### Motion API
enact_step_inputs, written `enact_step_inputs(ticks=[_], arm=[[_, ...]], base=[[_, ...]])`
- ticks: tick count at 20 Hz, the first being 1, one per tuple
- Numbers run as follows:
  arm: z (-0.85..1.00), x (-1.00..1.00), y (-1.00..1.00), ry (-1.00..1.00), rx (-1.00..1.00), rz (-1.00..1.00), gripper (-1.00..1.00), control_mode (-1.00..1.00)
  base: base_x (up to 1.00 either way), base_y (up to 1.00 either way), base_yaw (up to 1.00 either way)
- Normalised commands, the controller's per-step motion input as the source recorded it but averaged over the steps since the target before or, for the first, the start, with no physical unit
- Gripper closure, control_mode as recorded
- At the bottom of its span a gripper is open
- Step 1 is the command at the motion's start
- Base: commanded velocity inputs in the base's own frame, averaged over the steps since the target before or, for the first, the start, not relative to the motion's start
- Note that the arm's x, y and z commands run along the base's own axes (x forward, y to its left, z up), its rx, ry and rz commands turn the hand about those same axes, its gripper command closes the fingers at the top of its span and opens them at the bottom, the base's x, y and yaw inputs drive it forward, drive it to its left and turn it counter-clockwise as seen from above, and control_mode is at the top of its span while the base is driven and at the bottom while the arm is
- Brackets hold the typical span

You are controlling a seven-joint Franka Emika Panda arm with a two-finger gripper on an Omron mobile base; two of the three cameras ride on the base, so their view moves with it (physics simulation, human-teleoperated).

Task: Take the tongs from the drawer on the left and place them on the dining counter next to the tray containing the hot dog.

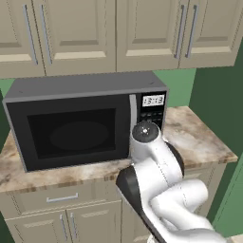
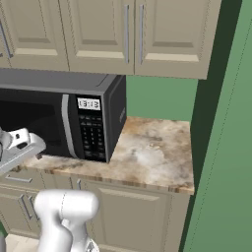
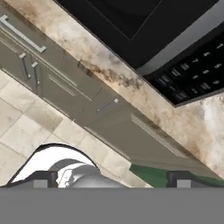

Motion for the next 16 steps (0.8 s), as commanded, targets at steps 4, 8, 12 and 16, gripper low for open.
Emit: enact_step_inputs(ticks=[4,8,12,16], arm=[[-0.58,-0.61,1.0,-0.1,-0.31,0.28,-1.0,-1.0],[-0.64,-0.63,1.0,-0.13,-0.4,0.25,-1.0,-1.0],[-0.69,-0.61,1.0,-0.13,-0.35,0.26,-1.0,-1.0],[-0.7,-0.06,0.55,-0.09,-0.18,0.19,-1.0,-1.0]], base=[[0.0,0.0,0.0],[0.0,0.0,0.0],[0.0,0.0,0.0],[0.0,0.0,0.0]])
